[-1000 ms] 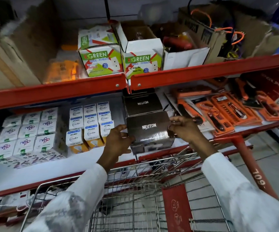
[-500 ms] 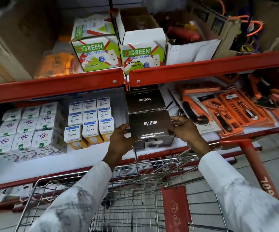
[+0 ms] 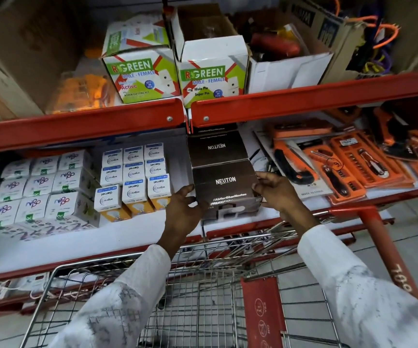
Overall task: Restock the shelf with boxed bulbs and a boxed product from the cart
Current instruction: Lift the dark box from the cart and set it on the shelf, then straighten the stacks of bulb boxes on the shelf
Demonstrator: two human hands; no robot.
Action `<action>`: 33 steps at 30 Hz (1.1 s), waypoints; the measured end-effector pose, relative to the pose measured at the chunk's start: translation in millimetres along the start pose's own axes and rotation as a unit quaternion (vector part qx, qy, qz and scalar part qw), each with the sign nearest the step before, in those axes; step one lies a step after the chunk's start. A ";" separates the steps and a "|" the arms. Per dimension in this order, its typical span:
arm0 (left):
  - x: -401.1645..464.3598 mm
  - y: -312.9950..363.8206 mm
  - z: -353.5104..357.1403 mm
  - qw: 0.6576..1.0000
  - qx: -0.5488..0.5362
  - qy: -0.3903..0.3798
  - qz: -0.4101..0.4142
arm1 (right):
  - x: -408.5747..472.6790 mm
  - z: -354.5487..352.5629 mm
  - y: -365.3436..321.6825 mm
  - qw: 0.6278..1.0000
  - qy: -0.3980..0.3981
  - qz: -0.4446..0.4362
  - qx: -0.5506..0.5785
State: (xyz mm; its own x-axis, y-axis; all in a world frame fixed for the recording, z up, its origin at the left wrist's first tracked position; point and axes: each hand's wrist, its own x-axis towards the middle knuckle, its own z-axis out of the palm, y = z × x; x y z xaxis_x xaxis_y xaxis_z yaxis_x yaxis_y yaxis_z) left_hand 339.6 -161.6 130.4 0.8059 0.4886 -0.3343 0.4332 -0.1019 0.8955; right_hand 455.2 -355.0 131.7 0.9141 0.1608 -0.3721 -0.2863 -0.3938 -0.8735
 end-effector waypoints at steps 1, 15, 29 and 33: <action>0.1 -0.2 -0.1 1.000 0.000 0.000 0.002 | 0.6 0.2 0.7 1.000 0.001 -0.002 0.001; -4.3 -1.1 -13.8 0.999 -0.032 -0.001 -0.013 | -19.8 6.5 -7.9 0.997 0.046 -0.035 -0.042; -28.0 -63.1 -174.3 0.984 -0.079 0.146 -0.058 | -103.1 154.6 -51.5 0.980 0.058 -0.186 -0.035; -18.6 -76.8 -192.3 0.946 -0.263 0.090 -0.166 | -89.1 202.7 -39.7 0.999 -0.014 -0.025 0.018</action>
State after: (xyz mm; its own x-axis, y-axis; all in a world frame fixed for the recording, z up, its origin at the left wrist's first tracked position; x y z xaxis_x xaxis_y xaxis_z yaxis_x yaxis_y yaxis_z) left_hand 213.8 3.8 124.4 0.5584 0.5632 -0.6091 0.3503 0.5055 0.7885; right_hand 326.9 -170.3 135.9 0.9191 0.2057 -0.3360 -0.2510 -0.3517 -0.9018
